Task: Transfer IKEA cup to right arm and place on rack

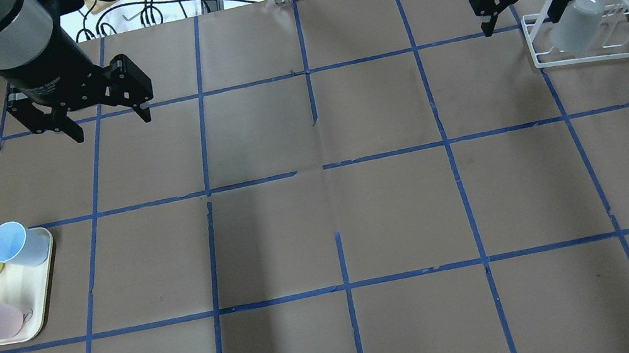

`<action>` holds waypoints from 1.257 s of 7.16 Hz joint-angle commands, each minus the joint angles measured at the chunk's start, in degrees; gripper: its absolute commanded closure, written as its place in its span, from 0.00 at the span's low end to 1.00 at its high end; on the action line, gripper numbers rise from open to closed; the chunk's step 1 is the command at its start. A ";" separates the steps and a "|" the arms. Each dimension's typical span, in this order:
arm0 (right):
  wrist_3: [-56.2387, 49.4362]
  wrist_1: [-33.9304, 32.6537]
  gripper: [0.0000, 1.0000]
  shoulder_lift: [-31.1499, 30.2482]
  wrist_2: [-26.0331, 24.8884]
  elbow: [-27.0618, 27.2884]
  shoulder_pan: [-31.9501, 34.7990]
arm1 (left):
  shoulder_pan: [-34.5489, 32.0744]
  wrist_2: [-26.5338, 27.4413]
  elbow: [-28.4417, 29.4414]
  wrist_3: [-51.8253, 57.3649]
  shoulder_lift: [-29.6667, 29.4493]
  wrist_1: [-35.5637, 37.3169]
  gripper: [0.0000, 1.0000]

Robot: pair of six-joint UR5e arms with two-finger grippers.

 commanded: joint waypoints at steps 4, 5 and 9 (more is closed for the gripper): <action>2.71 5.33 0.00 -9.61 0.07 7.93 2.79 | 0.10 0.07 -0.08 -0.07 -0.01 -0.08 0.00; 3.15 5.16 0.00 -9.70 -0.89 7.76 4.63 | 0.19 0.16 0.01 -0.07 -0.01 -0.08 0.00; 3.42 4.45 0.00 -9.44 -1.43 7.49 4.74 | 0.19 0.16 0.01 -0.07 -0.01 0.01 0.00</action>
